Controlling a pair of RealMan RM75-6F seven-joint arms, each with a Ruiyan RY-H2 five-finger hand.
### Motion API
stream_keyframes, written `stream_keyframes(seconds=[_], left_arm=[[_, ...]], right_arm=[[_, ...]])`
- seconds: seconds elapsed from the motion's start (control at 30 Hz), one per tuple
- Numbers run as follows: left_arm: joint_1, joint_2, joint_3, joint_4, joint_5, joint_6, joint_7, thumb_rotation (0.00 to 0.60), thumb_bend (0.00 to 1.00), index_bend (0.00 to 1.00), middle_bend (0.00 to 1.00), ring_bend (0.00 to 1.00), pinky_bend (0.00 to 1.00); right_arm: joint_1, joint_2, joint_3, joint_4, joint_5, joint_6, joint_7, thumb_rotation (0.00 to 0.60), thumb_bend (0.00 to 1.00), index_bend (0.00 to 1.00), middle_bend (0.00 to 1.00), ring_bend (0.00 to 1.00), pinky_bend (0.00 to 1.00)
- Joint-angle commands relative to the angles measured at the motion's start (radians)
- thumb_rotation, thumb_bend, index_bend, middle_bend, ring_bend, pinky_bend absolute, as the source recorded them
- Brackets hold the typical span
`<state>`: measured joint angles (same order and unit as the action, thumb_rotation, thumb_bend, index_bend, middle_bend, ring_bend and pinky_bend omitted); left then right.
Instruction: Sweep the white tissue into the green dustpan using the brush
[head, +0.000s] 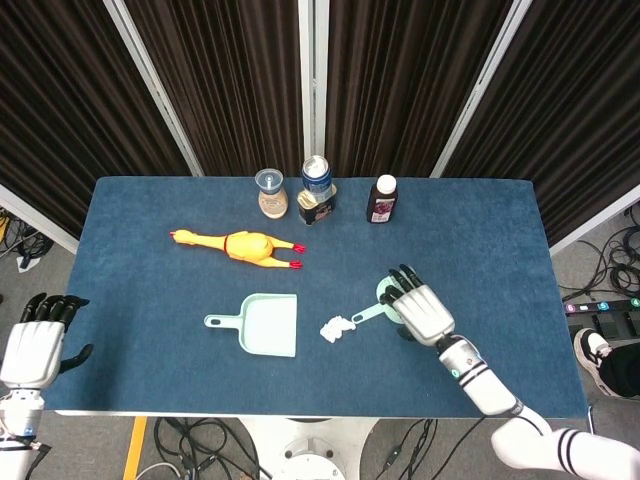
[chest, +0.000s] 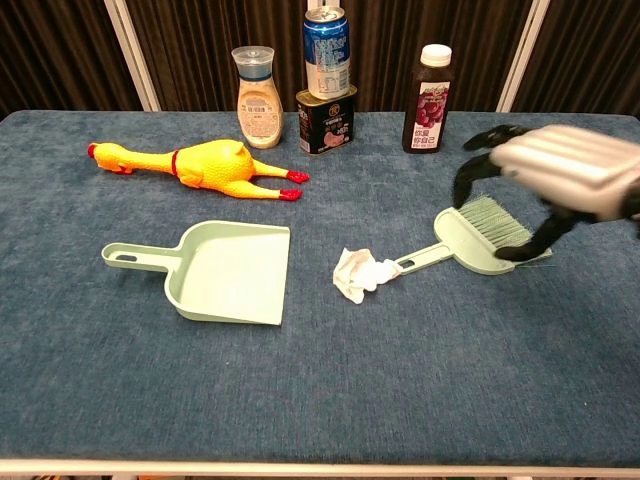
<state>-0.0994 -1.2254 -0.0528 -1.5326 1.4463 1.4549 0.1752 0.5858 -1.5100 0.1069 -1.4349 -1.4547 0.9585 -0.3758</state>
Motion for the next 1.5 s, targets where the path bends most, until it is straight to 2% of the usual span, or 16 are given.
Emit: stream_keyframes(seconds=[0.03,0.23,0.37,0.63,1.1,1.3,1.5], left_arm=[[0.001,0.000,0.000,0.003,-0.002,-0.001,-0.006,0.600,0.19,0.26,0.23,0.18,0.13],[0.007,0.002,0.005,0.008,-0.007,0.001,-0.023,0.600,0.19,0.26,0.23,0.18,0.13],[0.013,0.001,0.008,0.012,-0.009,0.004,-0.032,0.600,0.19,0.26,0.23,0.18,0.13],[0.015,0.000,0.009,0.019,-0.011,0.004,-0.043,0.600,0.19,0.26,0.23,0.18,0.13],[0.018,-0.005,0.009,0.029,-0.013,0.006,-0.053,0.600,0.19,0.26,0.23,0.18,0.13],[0.015,-0.005,0.009,0.034,-0.009,0.003,-0.053,0.600,0.19,0.26,0.23,0.18,0.13],[-0.003,0.009,0.007,0.027,0.011,-0.012,-0.068,0.600,0.19,0.26,0.23,0.18,0.13]], right_arm=[[0.064,-0.109,0.017,0.104,0.043,-0.056,-0.094,0.600,0.10,0.37,0.31,0.07,0.04],[0.103,-0.214,0.010,0.211,0.035,-0.051,-0.169,0.600,0.13,0.39,0.32,0.07,0.04],[0.116,-0.244,0.000,0.244,0.033,-0.057,-0.172,0.600,0.15,0.41,0.34,0.09,0.04],[0.126,-0.242,-0.012,0.253,0.048,-0.070,-0.173,0.600,0.21,0.43,0.35,0.09,0.04],[0.146,-0.260,-0.024,0.274,0.079,-0.091,-0.249,0.600,0.22,0.47,0.38,0.12,0.04],[0.152,-0.270,-0.032,0.283,0.090,-0.100,-0.260,0.600,0.28,0.53,0.43,0.15,0.04],[0.147,-0.247,-0.027,0.270,0.076,-0.060,-0.236,0.600,0.36,0.64,0.53,0.24,0.04]])
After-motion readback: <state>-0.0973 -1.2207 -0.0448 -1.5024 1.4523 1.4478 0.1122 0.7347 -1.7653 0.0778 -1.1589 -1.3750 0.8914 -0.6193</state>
